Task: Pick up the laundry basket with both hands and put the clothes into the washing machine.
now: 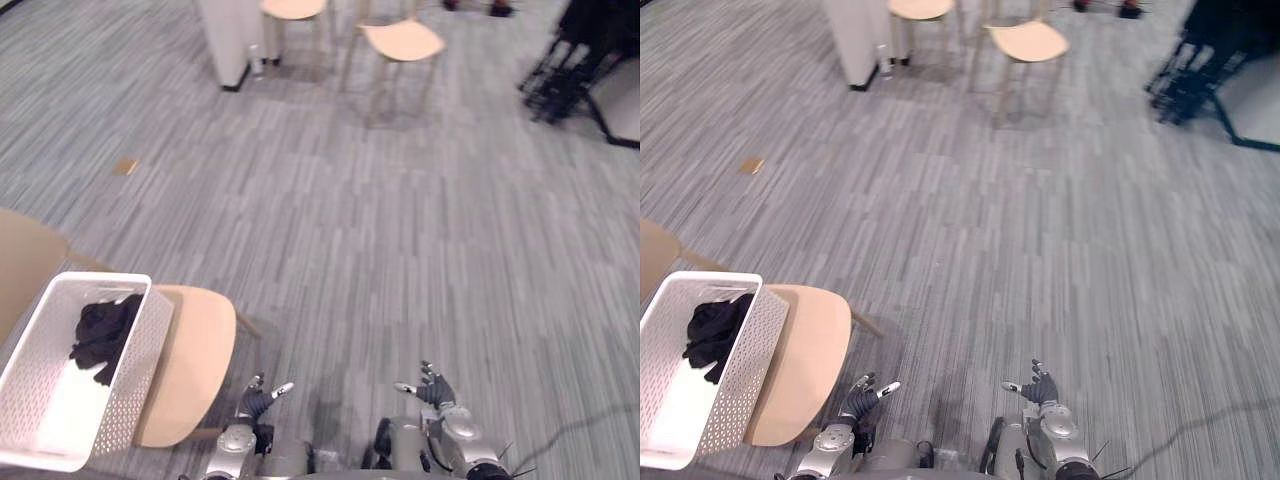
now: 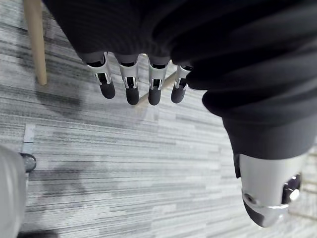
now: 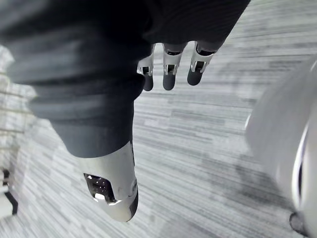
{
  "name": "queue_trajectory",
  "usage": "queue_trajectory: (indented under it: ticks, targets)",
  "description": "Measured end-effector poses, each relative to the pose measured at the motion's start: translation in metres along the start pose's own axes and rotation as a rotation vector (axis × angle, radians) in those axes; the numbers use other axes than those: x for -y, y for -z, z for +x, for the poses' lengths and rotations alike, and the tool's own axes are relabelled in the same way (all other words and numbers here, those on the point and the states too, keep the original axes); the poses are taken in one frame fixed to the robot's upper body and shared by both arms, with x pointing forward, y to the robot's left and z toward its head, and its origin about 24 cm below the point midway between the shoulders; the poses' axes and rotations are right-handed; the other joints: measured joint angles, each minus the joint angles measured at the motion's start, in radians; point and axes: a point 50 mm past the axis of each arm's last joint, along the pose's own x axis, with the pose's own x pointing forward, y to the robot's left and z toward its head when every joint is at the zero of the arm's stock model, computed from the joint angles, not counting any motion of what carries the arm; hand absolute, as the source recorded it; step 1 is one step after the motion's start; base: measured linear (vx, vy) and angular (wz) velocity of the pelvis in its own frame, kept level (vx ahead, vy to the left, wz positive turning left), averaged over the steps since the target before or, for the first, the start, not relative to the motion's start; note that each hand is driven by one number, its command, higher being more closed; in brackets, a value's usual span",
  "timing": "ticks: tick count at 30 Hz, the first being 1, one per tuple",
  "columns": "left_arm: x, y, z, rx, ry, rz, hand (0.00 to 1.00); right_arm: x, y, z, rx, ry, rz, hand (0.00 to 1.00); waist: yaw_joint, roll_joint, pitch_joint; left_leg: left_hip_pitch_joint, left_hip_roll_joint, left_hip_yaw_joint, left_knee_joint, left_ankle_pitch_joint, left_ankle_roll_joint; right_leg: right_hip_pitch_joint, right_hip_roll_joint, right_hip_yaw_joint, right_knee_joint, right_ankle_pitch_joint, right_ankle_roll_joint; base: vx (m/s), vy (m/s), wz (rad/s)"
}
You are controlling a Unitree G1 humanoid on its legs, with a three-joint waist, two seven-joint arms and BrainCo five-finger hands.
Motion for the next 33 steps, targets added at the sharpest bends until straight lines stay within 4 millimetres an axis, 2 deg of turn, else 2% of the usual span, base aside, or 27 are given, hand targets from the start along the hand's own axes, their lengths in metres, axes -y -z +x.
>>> queue_trajectory:
  ticks: [1, 2, 3, 4, 5, 6, 7, 8, 9, 11, 13, 14, 15, 18, 19, 20, 21, 22, 23, 24, 25, 26, 27, 30, 31, 32, 33]
  targets:
    - [0.004, -0.009, 0.003, 0.023, 0.009, -0.001, 0.00, 0.006, 0.004, -0.001, -0.011, 0.029, 0.040, 0.00, -0.005, -0.002, -0.001, -0.030, -0.010, -0.092, 0.052, -0.024, -0.084, 0.008, 0.007, 0.168, -0.194, 0.093, 0.048, 0.55, -0.401, 2.54]
    - [0.004, -0.014, 0.004, 0.038, 0.012, 0.005, 0.00, 0.008, 0.009, -0.004, -0.027, 0.044, 0.057, 0.00, -0.008, -0.013, -0.003, -0.037, -0.023, -0.135, 0.090, -0.057, -0.145, 0.046, -0.020, 0.219, -0.310, 0.212, 0.064, 0.57, -0.503, 2.81]
    - [0.013, -0.020, 0.006, 0.055, 0.019, -0.026, 0.00, 0.017, 0.014, -0.005, -0.050, 0.076, 0.072, 0.00, 0.010, 0.025, 0.008, -0.057, 0.008, -0.206, 0.155, -0.126, -0.241, 0.075, -0.013, 0.169, -0.295, 0.255, 0.045, 0.34, -0.375, 1.91]
    - [0.016, -0.021, 0.005, 0.061, 0.022, -0.038, 0.00, 0.020, 0.010, -0.003, -0.038, 0.085, 0.071, 0.00, 0.015, 0.052, -0.002, -0.080, 0.025, -0.211, 0.171, -0.119, -0.253, 0.072, -0.010, 0.134, -0.278, 0.251, 0.040, 0.35, -0.407, 1.97]
    - [0.019, -0.019, 0.003, 0.056, 0.018, -0.064, 0.00, 0.022, 0.002, -0.001, -0.008, 0.087, 0.069, 0.00, 0.020, 0.053, -0.010, -0.112, 0.035, -0.228, 0.170, -0.071, -0.306, 0.079, -0.023, 0.055, -0.249, 0.215, 0.021, 0.29, -0.421, 1.85]
    - [0.020, -0.016, 0.002, 0.048, 0.013, -0.075, 0.00, 0.023, -0.006, 0.001, 0.024, 0.090, 0.076, 0.00, 0.022, 0.058, -0.013, -0.132, 0.046, -0.225, 0.166, -0.020, -0.325, 0.119, -0.039, -0.032, -0.257, 0.198, 0.000, 0.24, -0.342, 1.96]
    - [0.020, -0.015, 0.001, 0.044, 0.014, -0.078, 0.00, 0.025, -0.007, 0.001, 0.035, 0.096, 0.083, 0.00, 0.024, 0.057, -0.012, -0.143, 0.049, -0.214, 0.168, 0.003, -0.325, 0.144, -0.046, -0.068, -0.272, 0.196, -0.003, 0.22, -0.347, 2.07]
    - [0.020, -0.013, 0.000, 0.040, 0.013, -0.095, 0.00, 0.028, -0.009, 0.001, 0.048, 0.114, 0.103, 0.00, 0.035, 0.039, -0.003, -0.165, 0.071, -0.116, 0.149, 0.009, -0.322, 0.205, -0.061, -0.137, -0.313, 0.196, -0.004, 0.12, -0.145, 1.68]
    - [0.020, -0.013, 0.000, 0.042, 0.016, -0.088, 0.00, 0.030, -0.011, 0.001, 0.057, 0.123, 0.113, 0.00, 0.034, 0.038, -0.005, -0.179, 0.084, -0.036, 0.124, 0.019, -0.306, 0.229, -0.071, -0.177, -0.330, 0.194, -0.007, 0.15, -0.171, 1.94]
    - [0.023, -0.010, -0.002, 0.040, 0.038, -0.050, 0.00, 0.035, -0.015, 0.002, 0.080, 0.155, 0.138, 0.00, 0.029, 0.037, -0.017, -0.208, 0.109, 0.251, 0.029, 0.095, -0.200, 0.281, -0.100, -0.310, -0.374, 0.194, -0.007, 0.07, -0.033, 1.77]
    - [0.022, -0.009, -0.002, 0.042, 0.048, -0.019, 0.00, 0.036, -0.012, 0.001, 0.069, 0.166, 0.157, 0.00, 0.029, 0.039, -0.038, -0.214, 0.107, 0.450, -0.060, 0.131, -0.153, 0.295, -0.127, -0.413, -0.394, 0.192, -0.004, 0.08, 0.070, 1.67]
    - [0.019, -0.008, -0.002, 0.042, 0.040, -0.011, 0.00, 0.035, -0.013, 0.001, 0.069, 0.167, 0.174, 0.00, 0.033, 0.021, -0.039, -0.224, 0.094, 0.481, -0.079, 0.150, -0.143, 0.303, -0.141, -0.454, -0.403, 0.190, 0.000, 0.06, 0.145, 1.54]
    - [0.009, -0.004, -0.002, 0.032, 0.021, 0.007, 0.00, 0.024, -0.012, 0.001, 0.066, 0.149, 0.207, 0.00, 0.033, -0.010, -0.042, -0.249, 0.072, 0.510, -0.081, 0.180, -0.128, 0.321, -0.161, -0.516, -0.420, 0.191, 0.005, 0.03, 0.128, 1.20]
    - [-0.001, 0.007, -0.005, 0.003, 0.000, 0.025, 0.00, 0.016, -0.010, 0.001, 0.058, 0.139, 0.238, 0.00, 0.034, -0.029, -0.052, -0.250, 0.038, 0.505, -0.082, 0.184, -0.122, 0.371, -0.181, -0.585, -0.424, 0.191, 0.010, 0.03, 0.140, 0.93]
    - [-0.005, 0.012, -0.007, -0.012, -0.009, 0.032, 0.00, 0.015, -0.011, 0.000, 0.065, 0.137, 0.242, 0.00, 0.034, -0.042, -0.057, -0.245, 0.015, 0.503, -0.083, 0.179, -0.117, 0.381, -0.206, -0.599, -0.402, 0.174, 0.036, 0.02, 0.149, 0.70]
    - [-0.007, 0.019, -0.009, -0.035, -0.012, 0.035, 0.00, 0.016, -0.014, 0.000, 0.078, 0.138, 0.241, 0.00, 0.031, -0.049, -0.063, -0.234, -0.004, 0.512, -0.081, 0.145, -0.089, 0.383, -0.244, -0.611, -0.346, 0.134, 0.080, 0.01, 0.151, 0.60]
    - [-0.005, 0.027, -0.011, -0.068, -0.007, 0.037, 0.00, 0.020, -0.016, 0.000, 0.090, 0.143, 0.222, 0.00, 0.028, -0.045, -0.063, -0.219, -0.013, 0.514, -0.068, 0.088, -0.067, 0.359, -0.299, -0.602, -0.191, 0.101, 0.084, 0.00, 0.148, 0.47]
    - [-0.007, 0.030, -0.012, -0.078, -0.011, 0.041, 0.00, 0.021, -0.017, 0.000, 0.093, 0.143, 0.214, 0.00, 0.028, -0.045, -0.063, -0.204, -0.016, 0.517, -0.073, 0.085, -0.065, 0.332, -0.333, -0.580, -0.095, 0.108, 0.074, 0.02, 0.162, 0.39]
    - [-0.010, 0.034, -0.013, -0.090, -0.015, 0.055, 0.00, 0.019, -0.017, 0.000, 0.093, 0.137, 0.207, 0.00, 0.025, -0.044, -0.063, -0.164, -0.023, 0.511, -0.080, 0.082, -0.060, 0.276, -0.380, -0.518, 0.076, 0.142, -0.010, 0.07, 0.176, 0.30]
    - [-0.013, 0.033, -0.013, -0.090, -0.023, 0.060, 0.00, 0.013, -0.015, -0.001, 0.090, 0.116, 0.190, 0.00, 0.023, -0.053, -0.062, -0.131, -0.027, 0.483, -0.080, 0.076, -0.058, 0.182, -0.378, -0.386, 0.264, 0.145, -0.082, 0.10, 0.171, 0.32]
    - [-0.016, 0.034, -0.013, -0.091, -0.030, 0.067, 0.00, 0.010, -0.015, -0.001, 0.091, 0.104, 0.181, 0.00, 0.021, -0.054, -0.062, -0.120, -0.027, 0.477, -0.083, 0.074, -0.058, 0.150, -0.358, -0.333, 0.319, 0.122, -0.070, 0.11, 0.121, 0.40]
    - [-0.022, 0.036, -0.014, -0.097, -0.041, 0.082, 0.00, 0.005, -0.018, -0.002, 0.106, 0.084, 0.171, 0.00, 0.005, -0.060, -0.060, -0.100, -0.031, 0.454, -0.096, 0.072, -0.055, 0.108, -0.311, -0.258, 0.362, 0.078, -0.040, 0.15, 0.078, 0.56]
    - [-0.027, 0.039, -0.015, -0.105, -0.055, 0.081, 0.00, 0.001, -0.025, -0.002, 0.139, 0.072, 0.164, 0.00, -0.007, -0.073, -0.060, -0.077, -0.041, 0.431, -0.114, 0.077, -0.062, 0.088, -0.252, -0.207, 0.317, 0.030, -0.019, 0.13, 0.053, 0.60]
    - [-0.027, 0.036, -0.014, -0.098, -0.064, 0.059, 0.00, 0.004, -0.036, -0.002, 0.187, 0.072, 0.142, 0.00, -0.018, -0.078, -0.063, -0.076, -0.055, 0.397, -0.117, 0.084, -0.071, 0.087, -0.163, -0.143, 0.054, 0.015, 0.001, 0.16, 0.003, 0.57]
    - [-0.027, 0.036, -0.013, -0.095, -0.066, 0.056, 0.00, 0.003, -0.040, -0.002, 0.203, 0.071, 0.134, 0.00, -0.021, -0.079, -0.064, -0.080, -0.064, 0.380, -0.122, 0.092, -0.079, 0.099, -0.124, -0.087, -0.121, 0.041, 0.019, 0.18, -0.046, 0.62]
    - [-0.027, 0.034, -0.012, -0.092, -0.065, 0.056, 0.00, 0.003, -0.042, -0.002, 0.214, 0.072, 0.126, 0.00, -0.023, -0.089, -0.071, -0.084, -0.075, 0.360, -0.121, 0.094, -0.083, 0.103, -0.113, -0.061, -0.214, 0.096, 0.000, 0.23, -0.072, 0.71]
    - [-0.026, 0.033, -0.012, -0.090, -0.064, 0.054, 0.00, 0.005, -0.043, -0.003, 0.221, 0.080, 0.117, 0.00, -0.026, -0.082, -0.068, -0.086, -0.077, 0.345, -0.118, 0.094, -0.083, 0.115, -0.112, -0.064, -0.226, 0.133, -0.014, 0.21, -0.096, 0.66]
